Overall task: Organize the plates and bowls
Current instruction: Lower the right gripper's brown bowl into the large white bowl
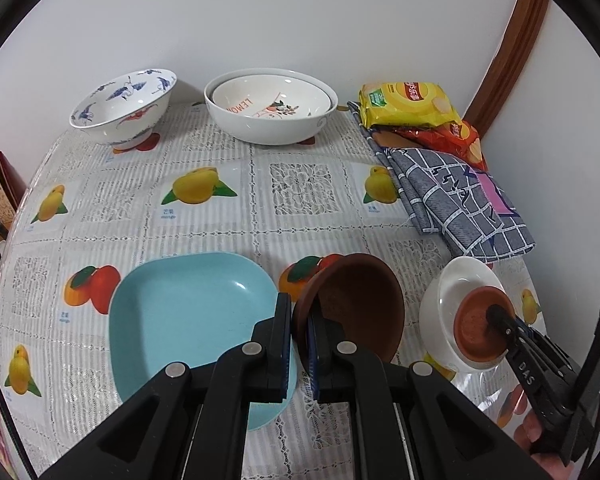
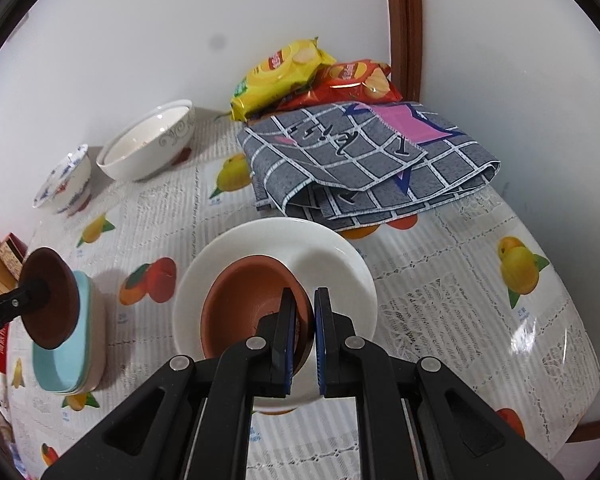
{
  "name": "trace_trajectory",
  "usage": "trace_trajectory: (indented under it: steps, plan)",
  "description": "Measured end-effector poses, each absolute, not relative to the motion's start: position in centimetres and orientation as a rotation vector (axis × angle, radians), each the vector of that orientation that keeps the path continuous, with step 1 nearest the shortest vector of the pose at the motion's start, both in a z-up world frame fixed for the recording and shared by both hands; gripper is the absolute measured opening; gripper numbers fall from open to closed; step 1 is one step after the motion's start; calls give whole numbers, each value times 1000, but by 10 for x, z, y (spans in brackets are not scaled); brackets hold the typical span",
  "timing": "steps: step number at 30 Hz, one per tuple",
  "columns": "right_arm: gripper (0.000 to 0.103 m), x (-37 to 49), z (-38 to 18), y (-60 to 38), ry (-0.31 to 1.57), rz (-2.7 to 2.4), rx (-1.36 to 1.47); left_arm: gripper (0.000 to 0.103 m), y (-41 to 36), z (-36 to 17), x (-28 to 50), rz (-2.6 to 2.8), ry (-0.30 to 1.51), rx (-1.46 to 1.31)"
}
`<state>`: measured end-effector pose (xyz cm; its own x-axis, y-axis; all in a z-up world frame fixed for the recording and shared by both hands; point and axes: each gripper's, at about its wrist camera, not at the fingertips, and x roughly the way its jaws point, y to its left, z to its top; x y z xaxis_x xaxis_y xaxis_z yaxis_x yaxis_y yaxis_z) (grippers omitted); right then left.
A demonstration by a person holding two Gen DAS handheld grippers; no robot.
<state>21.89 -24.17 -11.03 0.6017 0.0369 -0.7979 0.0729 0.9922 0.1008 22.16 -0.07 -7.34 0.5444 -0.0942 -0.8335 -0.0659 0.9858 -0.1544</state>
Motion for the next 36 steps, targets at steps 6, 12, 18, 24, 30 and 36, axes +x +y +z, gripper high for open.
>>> trace_trajectory:
  steps: [6,12,18,24,30,36]
  plan:
    - [9,229,-119,-238,942,-36,99,8,0,-79,229,-24,1007,-183]
    - [9,236,-125,-237,956,-36,91,8,1,-80,233,-29,1009,-191]
    - [9,240,-128,-236,966,-37,84,8,1,-81,234,-32,1012,-193]
    - [9,241,-131,-233,978,-35,69,8,-1,-83,235,-39,1013,-194]
    - [8,243,-136,-231,983,-56,45,8,1,-83,236,-36,1011,-202]
    - [8,247,-139,-228,986,-67,10,8,7,-84,239,-29,1015,-214]
